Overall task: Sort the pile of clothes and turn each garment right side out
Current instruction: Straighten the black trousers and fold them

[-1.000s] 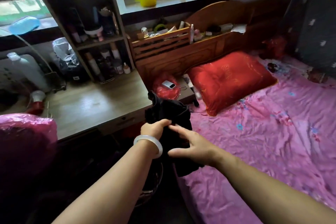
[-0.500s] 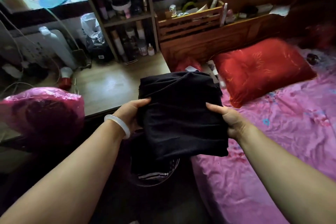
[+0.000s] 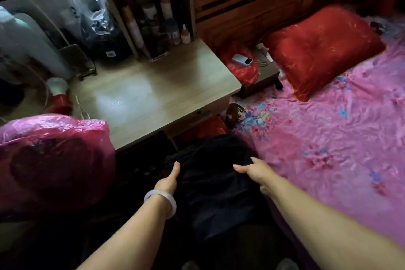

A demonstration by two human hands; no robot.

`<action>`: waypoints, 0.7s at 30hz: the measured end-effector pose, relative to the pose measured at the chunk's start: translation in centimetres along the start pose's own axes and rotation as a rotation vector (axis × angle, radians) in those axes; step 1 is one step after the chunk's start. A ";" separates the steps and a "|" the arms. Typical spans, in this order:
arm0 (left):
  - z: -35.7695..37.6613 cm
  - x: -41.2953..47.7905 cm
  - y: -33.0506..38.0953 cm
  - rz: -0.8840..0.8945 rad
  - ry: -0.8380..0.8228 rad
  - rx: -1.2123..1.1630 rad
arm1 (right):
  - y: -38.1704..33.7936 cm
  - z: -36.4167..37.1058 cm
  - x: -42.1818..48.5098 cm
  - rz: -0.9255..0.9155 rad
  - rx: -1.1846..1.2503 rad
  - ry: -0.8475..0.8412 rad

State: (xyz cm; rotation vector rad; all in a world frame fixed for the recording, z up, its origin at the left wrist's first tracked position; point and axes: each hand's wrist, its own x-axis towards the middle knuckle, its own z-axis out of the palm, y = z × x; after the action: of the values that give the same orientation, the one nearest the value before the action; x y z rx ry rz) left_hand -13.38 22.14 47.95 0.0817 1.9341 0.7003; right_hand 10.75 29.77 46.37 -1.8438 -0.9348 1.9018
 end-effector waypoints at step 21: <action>5.5 15.7 -9.9 0.353 0.155 0.299 | 13.8 2.8 14.9 -0.033 -0.723 0.029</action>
State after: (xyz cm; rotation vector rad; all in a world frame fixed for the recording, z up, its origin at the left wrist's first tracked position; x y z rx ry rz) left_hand -13.57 21.88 28.58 0.5806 2.1884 0.6541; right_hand 9.19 28.69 26.00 -2.1807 -1.7994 1.6211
